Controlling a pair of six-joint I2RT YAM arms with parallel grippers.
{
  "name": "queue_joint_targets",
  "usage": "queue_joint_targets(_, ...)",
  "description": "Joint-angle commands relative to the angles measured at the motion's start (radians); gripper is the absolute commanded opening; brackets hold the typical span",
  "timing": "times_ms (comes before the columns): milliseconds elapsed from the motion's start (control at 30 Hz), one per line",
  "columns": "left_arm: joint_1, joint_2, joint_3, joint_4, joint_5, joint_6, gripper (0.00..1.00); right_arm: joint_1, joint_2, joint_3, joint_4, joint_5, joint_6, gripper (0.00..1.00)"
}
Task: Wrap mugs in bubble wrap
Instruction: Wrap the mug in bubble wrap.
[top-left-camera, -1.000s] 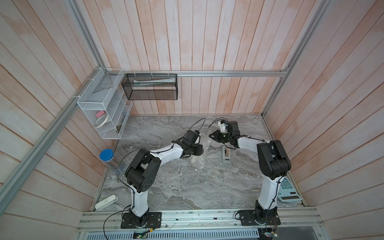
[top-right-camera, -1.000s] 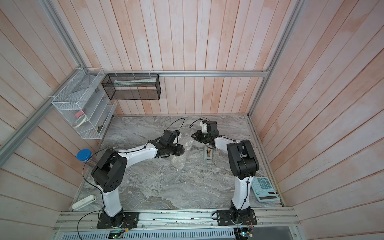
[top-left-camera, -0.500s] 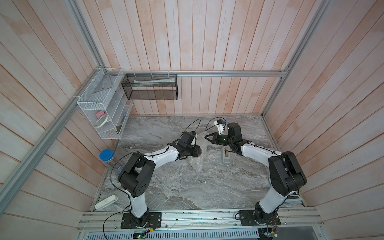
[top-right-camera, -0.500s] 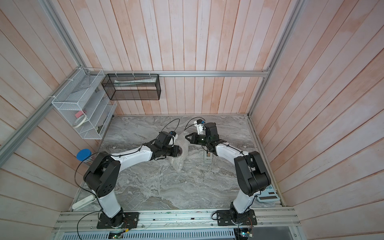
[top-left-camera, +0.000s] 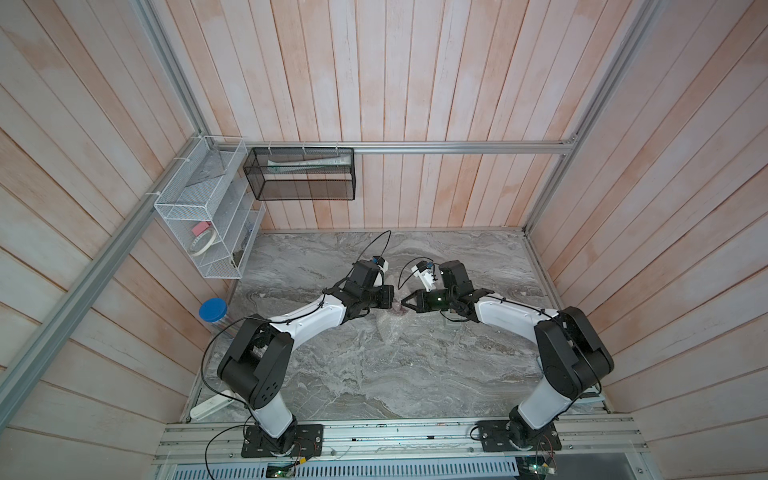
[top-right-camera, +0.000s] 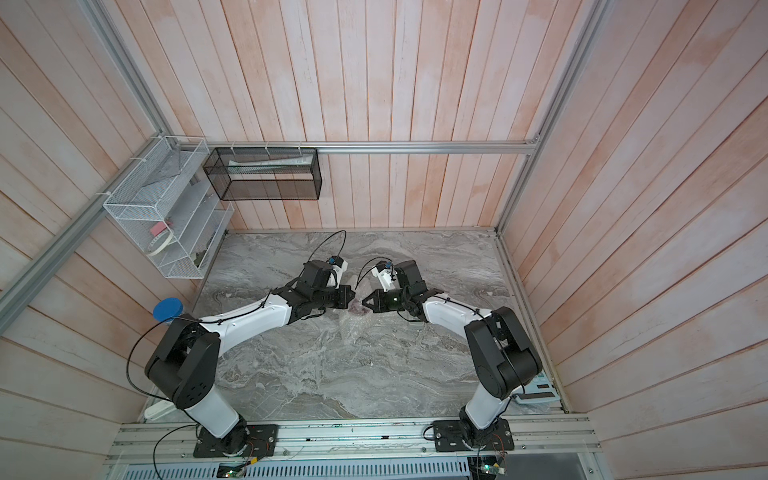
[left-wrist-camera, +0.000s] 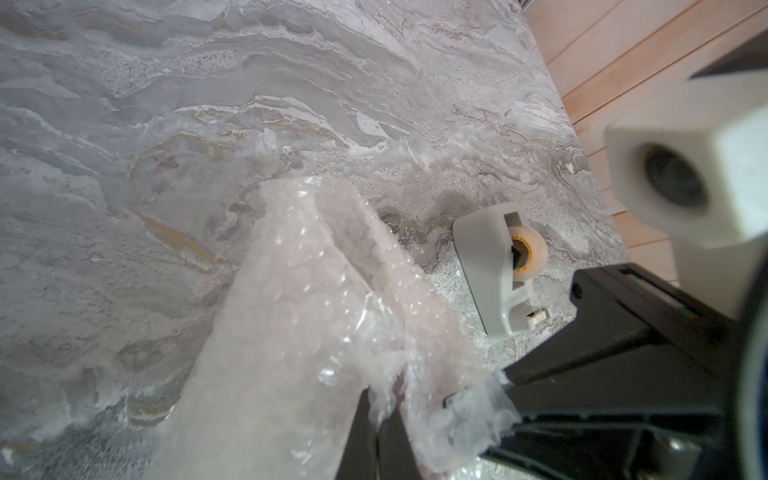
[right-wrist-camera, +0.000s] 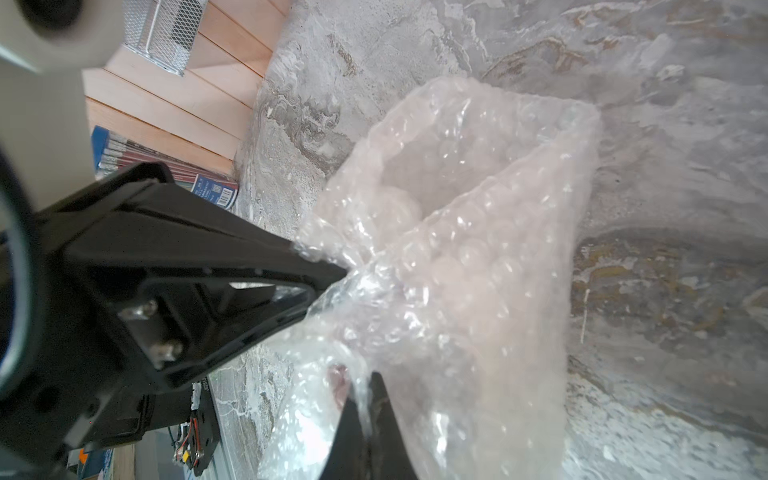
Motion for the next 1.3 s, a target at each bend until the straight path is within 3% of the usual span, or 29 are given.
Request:
queue_joint_targets(0, 0.014, -0.062, -0.029, 0.061, 0.007, -0.036, 0.0, 0.024, 0.064, 0.057, -0.132, 0.035, -0.102, 0.0)
queue_joint_targets(233, 0.012, -0.088, -0.054, 0.167, 0.1, -0.059, 0.0, 0.057, 0.152, 0.149, -0.238, 0.112, -0.156, 0.0)
queue_joint_targets(400, -0.015, -0.005, 0.002, 0.086, 0.16, -0.037, 0.0, 0.059, 0.155, 0.171, -0.248, 0.141, -0.14, 0.0)
queue_joint_targets(700, -0.035, 0.109, 0.041, -0.096, 0.108, -0.011, 0.0, 0.062, 0.139, 0.201, -0.294, 0.144, -0.152, 0.0)
queue_joint_targets(900, -0.035, 0.15, 0.043, -0.079, 0.095, -0.007, 0.0, 0.063, 0.067, 0.21, -0.347, 0.159, -0.16, 0.01)
queue_joint_targets(1067, -0.037, 0.174, 0.047, -0.082, 0.102, 0.002, 0.0, 0.055, -0.01, 0.203, -0.384, 0.134, -0.139, 0.2)
queue_joint_targets(1267, -0.039, 0.176, 0.049, -0.077, 0.11, 0.013, 0.0, 0.028, -0.064, 0.193, -0.407, 0.139, -0.103, 0.35)
